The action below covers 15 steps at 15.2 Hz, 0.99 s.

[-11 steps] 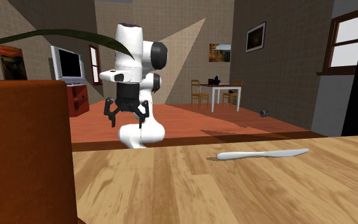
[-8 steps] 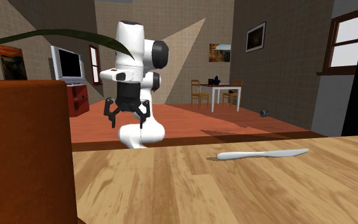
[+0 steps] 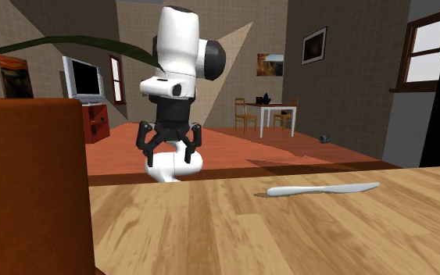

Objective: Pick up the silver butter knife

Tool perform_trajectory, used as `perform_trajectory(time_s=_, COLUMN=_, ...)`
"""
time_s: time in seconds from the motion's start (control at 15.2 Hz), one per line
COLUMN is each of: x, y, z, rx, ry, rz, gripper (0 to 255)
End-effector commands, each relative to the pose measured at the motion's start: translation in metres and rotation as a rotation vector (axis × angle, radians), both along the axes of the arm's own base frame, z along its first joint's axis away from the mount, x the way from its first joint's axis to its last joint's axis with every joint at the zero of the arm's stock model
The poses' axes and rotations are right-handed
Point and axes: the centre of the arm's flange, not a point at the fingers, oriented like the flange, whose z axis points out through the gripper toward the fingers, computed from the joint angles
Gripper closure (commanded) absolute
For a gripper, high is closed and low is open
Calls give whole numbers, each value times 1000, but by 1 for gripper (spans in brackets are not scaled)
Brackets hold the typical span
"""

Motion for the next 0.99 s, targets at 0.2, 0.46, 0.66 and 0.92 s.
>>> perform_trajectory(time_s=0.2, x=41, y=49, z=4, rx=-3, ry=15, rz=217, gripper=0)
perform_trajectory(time_s=0.46, x=67, y=94, z=7, rx=-5, ry=27, rz=387, gripper=0)
perform_trajectory(time_s=0.66, x=82, y=131, z=9, rx=-6, ry=36, rz=515, gripper=0)
perform_trajectory(time_s=0.92, x=94, y=182, z=12, rx=-9, ry=48, rz=686, gripper=0)
